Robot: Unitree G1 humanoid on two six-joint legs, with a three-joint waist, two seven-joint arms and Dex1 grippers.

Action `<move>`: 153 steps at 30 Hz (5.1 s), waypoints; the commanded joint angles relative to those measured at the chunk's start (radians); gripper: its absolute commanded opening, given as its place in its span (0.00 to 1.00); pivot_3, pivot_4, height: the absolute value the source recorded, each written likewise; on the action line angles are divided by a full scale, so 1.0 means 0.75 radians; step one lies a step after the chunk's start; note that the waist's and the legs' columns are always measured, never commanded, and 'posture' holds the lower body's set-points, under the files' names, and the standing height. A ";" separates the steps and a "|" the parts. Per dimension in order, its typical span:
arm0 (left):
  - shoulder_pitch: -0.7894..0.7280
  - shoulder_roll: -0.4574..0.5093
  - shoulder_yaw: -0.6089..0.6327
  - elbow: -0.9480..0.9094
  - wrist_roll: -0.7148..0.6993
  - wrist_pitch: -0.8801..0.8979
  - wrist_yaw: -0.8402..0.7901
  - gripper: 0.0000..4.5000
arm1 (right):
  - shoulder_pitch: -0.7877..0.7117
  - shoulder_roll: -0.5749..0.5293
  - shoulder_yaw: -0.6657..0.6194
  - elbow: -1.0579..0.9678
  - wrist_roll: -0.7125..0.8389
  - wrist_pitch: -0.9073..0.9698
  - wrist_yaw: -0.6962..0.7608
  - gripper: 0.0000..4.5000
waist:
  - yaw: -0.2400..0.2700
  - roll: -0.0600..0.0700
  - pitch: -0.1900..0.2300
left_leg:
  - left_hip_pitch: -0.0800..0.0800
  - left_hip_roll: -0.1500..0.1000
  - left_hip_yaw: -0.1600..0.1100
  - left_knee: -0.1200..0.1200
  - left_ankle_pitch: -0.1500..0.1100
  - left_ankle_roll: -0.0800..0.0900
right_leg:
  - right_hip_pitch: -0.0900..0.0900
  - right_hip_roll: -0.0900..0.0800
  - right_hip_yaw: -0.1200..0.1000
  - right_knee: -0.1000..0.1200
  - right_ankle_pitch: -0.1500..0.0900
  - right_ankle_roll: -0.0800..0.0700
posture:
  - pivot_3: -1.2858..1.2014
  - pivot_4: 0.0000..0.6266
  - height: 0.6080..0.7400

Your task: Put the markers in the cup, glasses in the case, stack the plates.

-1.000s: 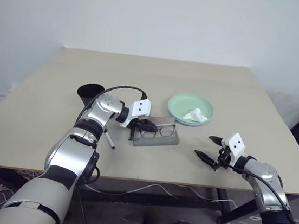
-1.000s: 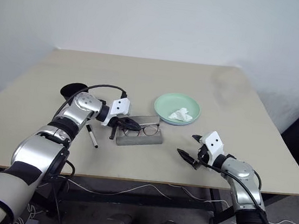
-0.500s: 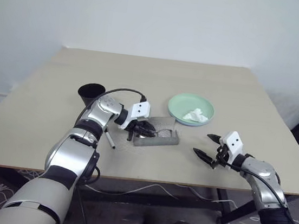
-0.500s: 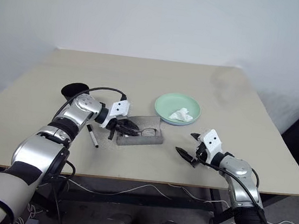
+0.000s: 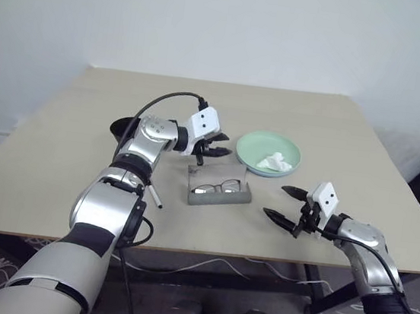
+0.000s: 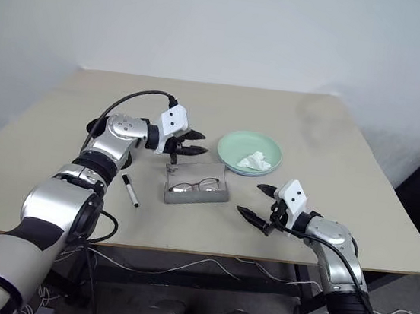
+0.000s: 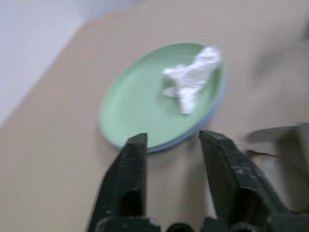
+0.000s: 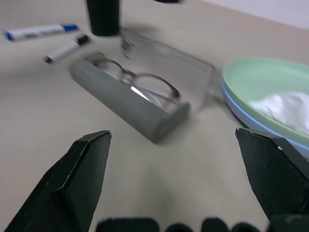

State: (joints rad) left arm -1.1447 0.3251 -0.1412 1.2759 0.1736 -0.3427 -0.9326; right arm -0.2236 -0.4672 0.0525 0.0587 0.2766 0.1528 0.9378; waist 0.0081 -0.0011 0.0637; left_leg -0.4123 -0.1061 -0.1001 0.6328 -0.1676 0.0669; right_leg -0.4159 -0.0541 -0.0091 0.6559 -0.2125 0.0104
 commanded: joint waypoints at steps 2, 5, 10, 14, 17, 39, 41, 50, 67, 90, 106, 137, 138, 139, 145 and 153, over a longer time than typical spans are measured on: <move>-0.040 0.028 -0.049 0.025 0.098 0.012 0.165 0.01 | -0.020 -0.009 -0.028 -0.099 0.056 0.024 0.008 1.00 | 0.002 0.000 0.000 | 0.000 0.000 0.000 0.000 0.000 0.000 | 0.000 0.000 0.000 0.000 0.000 0.000 | 0.52 0.00 0.97; -0.021 0.028 -0.106 0.046 0.179 0.045 0.262 0.01 | -0.020 -0.001 -0.028 -0.133 0.071 0.036 0.000 1.00 | 0.005 0.000 0.000 | 0.000 0.000 0.000 0.001 0.000 0.000 | 0.001 0.000 -0.001 0.000 0.000 0.001 | 0.52 0.00 0.97; 0.011 0.018 -0.153 0.054 0.227 0.043 0.202 0.01 | -0.009 0.005 -0.024 -0.163 0.076 0.047 -0.018 1.00 | 0.005 0.000 0.000 | 0.000 0.000 0.000 0.001 0.000 0.001 | 0.002 -0.001 -0.002 -0.001 0.000 0.001 | 0.52 0.00 0.97; 0.033 0.013 -0.130 0.047 0.187 0.063 0.048 0.01 | -0.005 0.011 -0.028 -0.172 0.082 0.044 -0.033 1.00 | 0.005 0.000 0.000 | 0.000 0.000 0.000 0.001 0.000 0.001 | 0.001 -0.001 -0.002 -0.001 0.000 0.001 | 0.52 0.00 0.97; 0.049 0.017 -0.096 0.037 0.145 0.090 -0.044 0.01 | -0.015 0.029 -0.045 -0.187 0.114 0.058 -0.053 1.00 | 0.004 0.000 0.000 | 0.000 0.000 0.000 0.001 0.000 0.001 | 0.001 -0.001 -0.002 -0.001 0.000 0.001 | 0.52 0.00 0.97; 0.557 0.046 0.035 -0.765 -0.060 0.497 -0.036 0.01 | -0.122 0.039 0.024 -0.072 0.092 0.047 -0.006 1.00 | 0.001 0.001 -0.001 | 0.002 0.000 -0.001 0.000 0.000 0.001 | 0.002 -0.001 0.006 -0.001 0.000 0.000 | 0.52 0.00 0.97; 0.593 0.015 0.096 -0.878 -0.075 0.648 0.152 0.01 | -0.140 0.041 0.026 -0.062 0.093 0.047 -0.001 1.00 | 0.002 0.001 -0.001 | 0.003 0.000 -0.001 0.000 0.000 0.001 | 0.002 -0.001 0.007 0.000 0.000 0.000 | 0.52 0.00 0.97; 0.894 -0.251 0.343 -1.616 -0.069 1.302 0.871 0.01 | -0.160 0.038 0.038 -0.025 0.089 0.039 0.025 1.00 | 0.004 0.001 -0.001 | 0.002 0.000 0.000 0.000 0.000 0.000 | 0.001 0.000 0.008 -0.001 0.001 0.001 | 0.52 0.00 0.97; 0.830 -0.530 0.560 -1.780 0.019 1.817 1.594 0.53 | -0.171 0.049 0.062 0.018 0.067 0.029 0.045 1.00 | 0.006 0.000 -0.001 | 0.003 0.001 -0.001 0.001 -0.001 0.000 | 0.005 -0.002 -0.003 -0.002 0.002 0.002 | 0.52 0.00 0.97; 0.757 -0.559 0.692 -1.661 -0.119 1.852 1.713 0.00 | -0.141 0.047 0.048 -0.004 0.064 0.019 0.020 1.00 | 0.002 0.000 -0.001 | 0.002 0.001 -0.001 0.000 -0.001 0.000 | 0.005 -0.004 -0.003 -0.003 0.002 0.002 | 0.52 0.00 0.97; 0.766 -0.216 0.289 -1.739 -0.290 0.959 0.947 0.00 | -0.151 0.058 0.053 0.005 0.060 0.013 0.019 1.00 | 0.001 0.001 -0.001 | 0.000 0.000 0.000 -0.010 -0.001 0.000 | 0.003 -0.009 -0.005 -0.014 0.002 0.002 | 0.52 0.00 0.97; 0.336 0.056 0.389 -0.460 -0.142 -0.148 1.267 0.53 | -0.133 0.041 0.036 -0.023 0.059 0.026 -0.004 1.00 | 0.047 0.000 -0.002 | 0.001 -0.001 0.007 -0.007 -0.002 0.003 | 0.000 -0.009 -0.006 -0.017 0.007 0.009 | 0.52 0.00 0.97; 0.335 0.055 0.389 -0.462 -0.145 -0.150 1.264 0.60 | -0.134 0.041 0.036 -0.021 0.059 0.025 -0.004 1.00 | 0.047 0.000 -0.002 | 0.001 -0.001 0.007 -0.007 -0.002 0.003 | 0.000 -0.009 -0.006 -0.017 0.007 0.009 | 0.52 0.00 0.97; 0.336 0.054 0.389 -0.467 -0.146 -0.151 1.261 0.60 | -0.135 0.042 0.036 -0.020 0.059 0.025 -0.004 1.00 | 0.047 0.000 -0.002 | 0.001 -0.001 0.007 -0.007 -0.002 0.003 | 0.000 -0.009 -0.006 -0.017 0.007 0.009 | 0.52 0.00 0.97; 0.365 0.026 0.383 -0.561 -0.184 -0.093 1.207 0.60 | -0.146 0.047 0.042 -0.011 0.055 0.023 -0.003 1.00 | 0.050 0.000 -0.002 | 0.001 -0.001 0.008 -0.007 -0.002 0.003 | 0.000 -0.009 -0.006 -0.017 0.007 0.009 | 0.52 0.00 0.97; 0.596 -0.045 0.355 -1.148 -0.488 0.304 0.825 0.60 | -0.154 0.051 0.047 -0.001 0.053 0.018 0.002 1.00 | 0.040 0.000 -0.002 | 0.001 0.000 0.009 -0.006 -0.003 0.004 | 0.001 -0.009 -0.004 -0.017 0.007 0.010 | 0.52 0.00 0.97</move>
State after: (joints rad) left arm -0.7059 0.2833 0.1296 0.5366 -0.1328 -0.1880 -0.2546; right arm -0.3127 -0.4253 0.1037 0.0850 0.3131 0.1793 0.9404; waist 0.0382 -0.0010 0.0624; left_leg -0.4118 -0.1064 -0.0936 0.6282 -0.1699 0.0703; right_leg -0.4146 -0.0605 -0.0121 0.6428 -0.2072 0.0176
